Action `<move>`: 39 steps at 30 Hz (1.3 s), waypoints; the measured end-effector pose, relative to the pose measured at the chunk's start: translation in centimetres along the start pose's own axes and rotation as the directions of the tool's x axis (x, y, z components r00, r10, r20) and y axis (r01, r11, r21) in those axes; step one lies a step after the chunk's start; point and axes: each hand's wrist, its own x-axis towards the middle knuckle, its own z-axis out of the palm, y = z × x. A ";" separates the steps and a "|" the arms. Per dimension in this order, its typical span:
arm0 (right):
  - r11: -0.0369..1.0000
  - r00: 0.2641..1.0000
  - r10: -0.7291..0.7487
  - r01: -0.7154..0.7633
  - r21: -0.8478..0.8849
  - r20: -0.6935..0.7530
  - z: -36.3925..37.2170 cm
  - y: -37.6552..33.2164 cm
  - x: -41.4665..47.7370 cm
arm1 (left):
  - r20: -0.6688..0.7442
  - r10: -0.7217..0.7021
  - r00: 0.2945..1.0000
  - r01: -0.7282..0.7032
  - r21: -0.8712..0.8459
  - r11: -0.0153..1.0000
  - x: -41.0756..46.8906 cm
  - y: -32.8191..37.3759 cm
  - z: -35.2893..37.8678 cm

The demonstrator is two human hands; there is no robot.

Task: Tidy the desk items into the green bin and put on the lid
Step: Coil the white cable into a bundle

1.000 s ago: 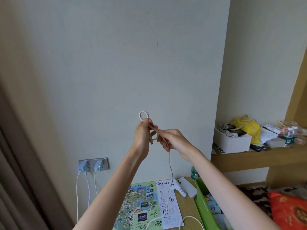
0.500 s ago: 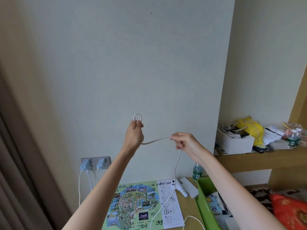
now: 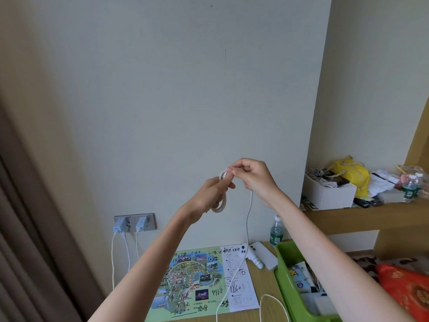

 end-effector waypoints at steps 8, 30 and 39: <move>0.968 0.985 0.172 -0.173 0.181 0.025 0.2 2.2 -0.5 | -0.062 -0.011 0.998 0.002 -0.147 0.989 0.3 0.1 -0.6; 0.956 0.966 0.156 -0.200 0.214 0.205 2.2 2.1 -1.7 | -0.178 0.053 0.983 -0.089 -0.204 0.975 0.1 1.4 0.8; 0.957 0.935 0.221 -0.263 0.123 0.278 0.5 3.8 -2.3 | -0.355 -0.041 0.934 -0.135 -0.457 0.879 1.1 0.8 -1.6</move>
